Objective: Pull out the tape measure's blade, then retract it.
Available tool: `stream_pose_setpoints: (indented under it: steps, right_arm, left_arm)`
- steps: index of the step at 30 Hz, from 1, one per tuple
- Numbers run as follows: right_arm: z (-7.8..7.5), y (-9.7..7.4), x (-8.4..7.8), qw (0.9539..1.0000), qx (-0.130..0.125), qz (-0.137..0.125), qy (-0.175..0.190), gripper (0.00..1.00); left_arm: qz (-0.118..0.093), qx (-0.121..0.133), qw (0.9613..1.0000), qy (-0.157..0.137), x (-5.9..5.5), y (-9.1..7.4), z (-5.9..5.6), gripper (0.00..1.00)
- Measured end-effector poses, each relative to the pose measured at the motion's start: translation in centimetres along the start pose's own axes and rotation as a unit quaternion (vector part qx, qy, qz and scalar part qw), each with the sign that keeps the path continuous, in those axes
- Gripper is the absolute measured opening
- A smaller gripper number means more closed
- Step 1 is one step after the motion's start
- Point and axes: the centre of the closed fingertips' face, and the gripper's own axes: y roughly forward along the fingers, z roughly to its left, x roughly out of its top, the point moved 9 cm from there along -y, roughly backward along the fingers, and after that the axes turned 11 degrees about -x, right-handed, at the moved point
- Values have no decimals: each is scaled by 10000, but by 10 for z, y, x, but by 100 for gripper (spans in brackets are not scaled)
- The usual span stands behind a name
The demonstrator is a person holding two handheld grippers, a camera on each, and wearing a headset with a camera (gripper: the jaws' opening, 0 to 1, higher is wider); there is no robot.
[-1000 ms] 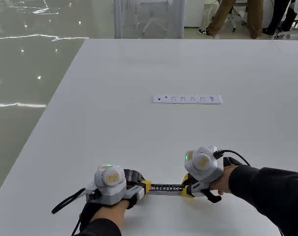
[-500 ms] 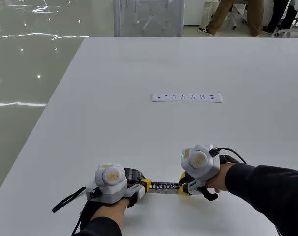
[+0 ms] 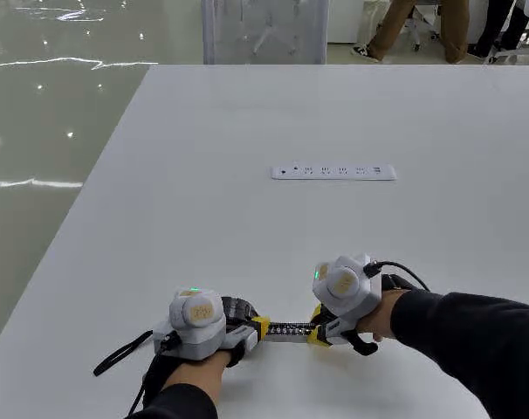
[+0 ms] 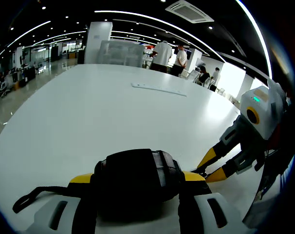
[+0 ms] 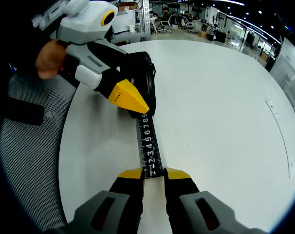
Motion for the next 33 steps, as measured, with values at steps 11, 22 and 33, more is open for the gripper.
stream_pose_setpoints:
  steps: [11, 22, 33]
  right_arm:
    - [2, 4, 6, 10000, -18, -74, 49, 13]
    - [4, 7, 11, 9998, -8, -168, 106, 13]
    - [7, 11, 16, 9996, 5, -246, 117, 12]
  left_arm:
    - [3, -7, 10000, -13, 0, 1, 0, 64]
    - [7, -18, 10000, -25, 0, 0, 0, 64]
    - [14, -26, 10000, -46, 0, 0, 1, 64]
